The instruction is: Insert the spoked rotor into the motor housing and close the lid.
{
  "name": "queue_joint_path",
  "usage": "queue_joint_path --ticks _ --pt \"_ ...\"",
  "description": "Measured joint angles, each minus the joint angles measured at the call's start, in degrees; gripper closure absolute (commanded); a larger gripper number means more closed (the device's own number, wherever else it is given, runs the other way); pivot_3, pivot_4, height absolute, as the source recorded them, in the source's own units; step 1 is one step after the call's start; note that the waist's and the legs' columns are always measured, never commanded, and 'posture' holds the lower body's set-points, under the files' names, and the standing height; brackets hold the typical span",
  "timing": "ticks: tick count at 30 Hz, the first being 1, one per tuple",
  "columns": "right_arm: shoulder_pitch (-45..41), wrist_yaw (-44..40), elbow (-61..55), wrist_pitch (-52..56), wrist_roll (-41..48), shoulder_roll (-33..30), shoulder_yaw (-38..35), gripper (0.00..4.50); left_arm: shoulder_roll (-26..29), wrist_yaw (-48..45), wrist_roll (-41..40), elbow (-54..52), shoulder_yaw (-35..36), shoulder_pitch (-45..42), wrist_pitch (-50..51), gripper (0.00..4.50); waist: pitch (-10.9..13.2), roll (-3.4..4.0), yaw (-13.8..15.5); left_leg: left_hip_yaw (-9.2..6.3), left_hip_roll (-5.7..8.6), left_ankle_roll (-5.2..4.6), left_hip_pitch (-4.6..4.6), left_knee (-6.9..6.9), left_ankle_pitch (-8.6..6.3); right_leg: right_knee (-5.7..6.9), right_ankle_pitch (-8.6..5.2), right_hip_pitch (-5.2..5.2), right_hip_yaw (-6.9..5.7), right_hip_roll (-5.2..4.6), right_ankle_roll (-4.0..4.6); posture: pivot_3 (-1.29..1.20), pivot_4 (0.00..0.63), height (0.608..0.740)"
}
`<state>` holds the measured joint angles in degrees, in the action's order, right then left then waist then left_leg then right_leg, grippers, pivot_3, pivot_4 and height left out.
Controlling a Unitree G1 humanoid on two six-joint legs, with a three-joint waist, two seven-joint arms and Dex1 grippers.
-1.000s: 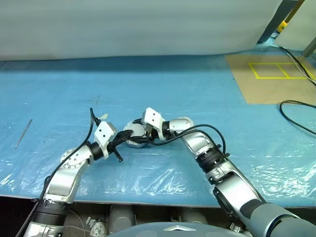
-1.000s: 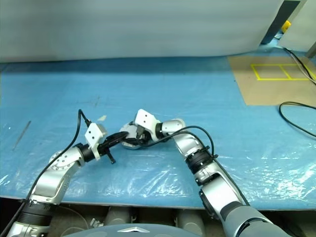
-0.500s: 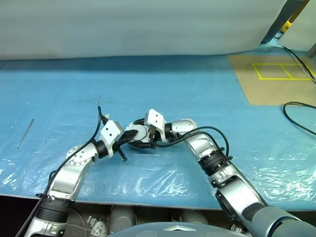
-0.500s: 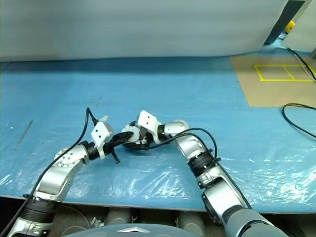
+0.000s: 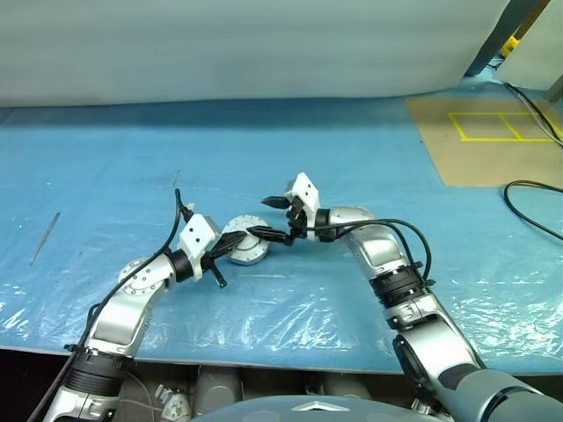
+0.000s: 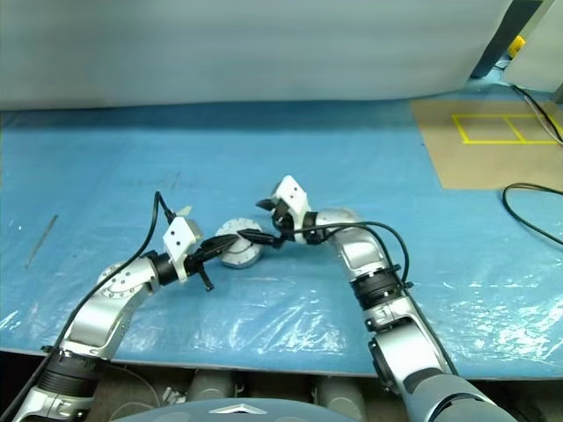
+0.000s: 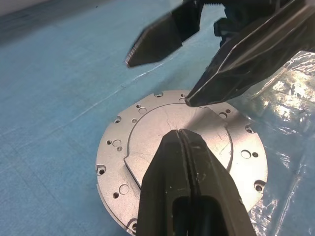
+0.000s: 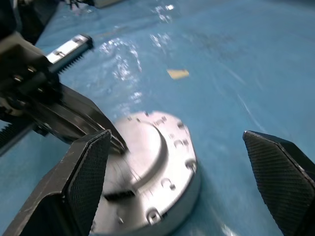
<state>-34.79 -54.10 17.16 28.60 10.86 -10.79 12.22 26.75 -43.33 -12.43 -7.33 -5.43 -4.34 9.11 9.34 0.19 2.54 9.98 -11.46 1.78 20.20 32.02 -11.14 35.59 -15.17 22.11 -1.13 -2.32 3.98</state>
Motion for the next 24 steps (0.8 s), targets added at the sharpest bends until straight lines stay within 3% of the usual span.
queue_joint_path --ticks 5,12,20,24 --pt "-0.7 1.8 -1.4 18.0 7.9 1.2 -4.7 0.01 0.1 0.0 0.0 0.1 0.0 0.0 -0.1 4.5 0.0 0.03 0.1 0.0 -0.01 0.02 -0.03 -0.04 0.01 0.0 0.0 0.01 0.0 0.0 0.0 0.0 0.15 0.74" --pt "-5.3 7.1 1.0 36.6 12.3 2.4 -7.3 0.01 0.1 -0.1 0.0 0.1 -0.1 0.0 -0.5 4.5 0.0 0.04 0.2 0.0 0.01 0.05 -0.03 -0.13 0.03 -0.09 0.0 0.0 0.0 0.0 0.0 0.0 0.15 0.74" --pt "-5.4 6.5 -0.9 45.3 15.4 0.6 -4.3 0.01 0.1 0.1 0.0 0.6 0.1 0.2 -1.5 4.5 0.0 0.05 0.3 0.0 0.01 0.07 -0.14 -0.18 0.03 -0.1 -0.01 -0.07 -0.01 0.0 -0.01 0.0 0.15 0.74" --pt "-5.3 9.0 1.3 49.5 17.8 3.7 -9.0 0.01 0.3 0.0 0.0 1.0 0.2 0.2 -1.9 4.5 0.0 0.06 0.3 0.0 0.0 0.1 -0.17 -0.21 0.05 -0.1 -0.01 -0.06 0.0 0.0 -0.01 0.0 0.15 0.74"
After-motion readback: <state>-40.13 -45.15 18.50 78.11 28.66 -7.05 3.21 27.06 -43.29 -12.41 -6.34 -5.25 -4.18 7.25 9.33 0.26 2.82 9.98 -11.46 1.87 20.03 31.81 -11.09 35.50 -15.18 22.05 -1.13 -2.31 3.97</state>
